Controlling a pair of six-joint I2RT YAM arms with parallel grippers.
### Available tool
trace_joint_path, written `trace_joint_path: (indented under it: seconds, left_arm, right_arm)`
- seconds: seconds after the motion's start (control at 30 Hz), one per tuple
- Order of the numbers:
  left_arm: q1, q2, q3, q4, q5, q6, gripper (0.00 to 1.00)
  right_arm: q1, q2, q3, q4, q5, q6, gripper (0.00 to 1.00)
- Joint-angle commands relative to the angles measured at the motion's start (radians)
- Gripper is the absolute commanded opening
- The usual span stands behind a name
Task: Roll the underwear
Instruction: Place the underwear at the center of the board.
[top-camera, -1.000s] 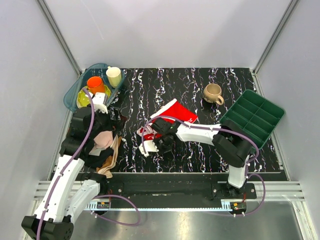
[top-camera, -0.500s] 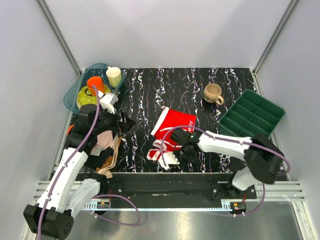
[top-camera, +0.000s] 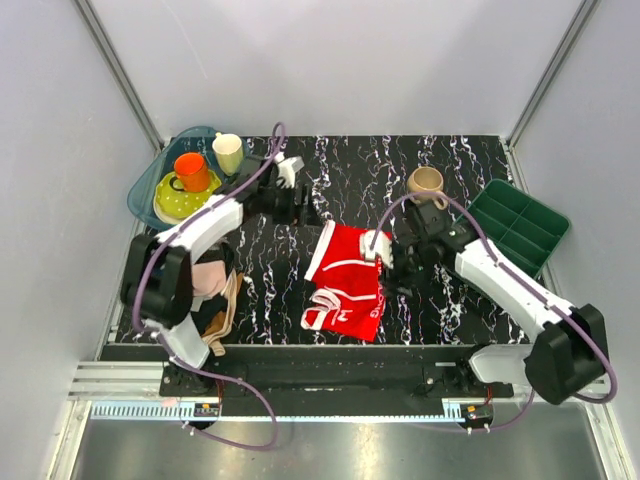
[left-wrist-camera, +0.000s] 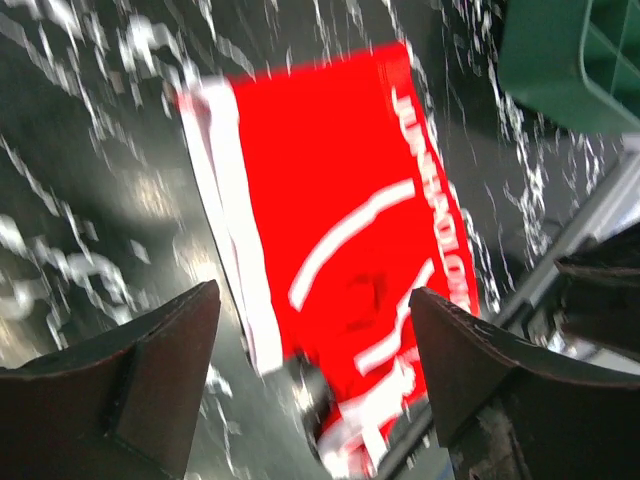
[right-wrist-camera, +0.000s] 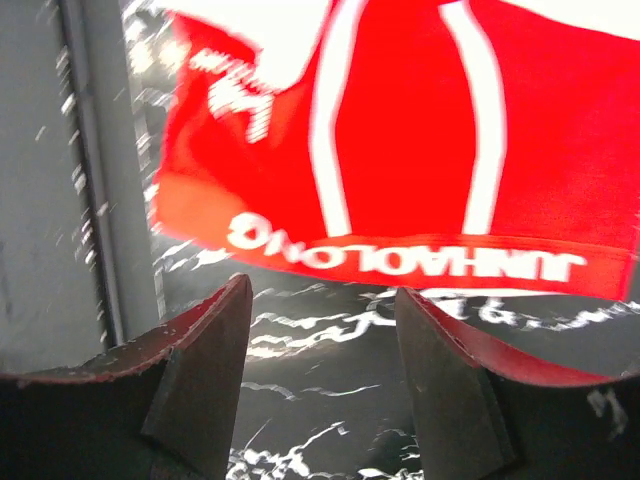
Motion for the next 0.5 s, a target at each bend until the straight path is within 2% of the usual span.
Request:
trace_joint_path:
  seconds: [0.0, 0.03, 0.13, 0.27, 0.47]
  left_arm:
    - [-0.02, 0.264, 0.305, -0.112, -0.072, 0.147, 0.77]
    - [-0.027, 0.31, 0.414, -0.184, -0.081, 0.173, 0.76]
    - [-0.06, 0.458, 0.595, -0.308, -0.125, 0.267, 0.72]
    - [-0.077, 0.574, 0.732, -0.396, -0.185, 0.345, 0.7]
    - [-0.083, 0.692, 0.858, -0.434, -0.165, 0.342, 0.69]
  right_arm:
    - [-0.149, 0.135, 0.176, 0.184, -0.135, 0.299, 0.67]
    - [-0.167, 0.201, 0.201, 0.201, -0.137, 0.336, 0.67]
    - [-0.25, 0.334, 0.299, 0.236, -0.154, 0.424, 0.67]
    - [-0.33, 0.509, 0.46, 0.239, -0.155, 0.484, 0.66]
    - [-0.342, 0.77, 0.672, 0.138, -0.037, 0.507, 0.64]
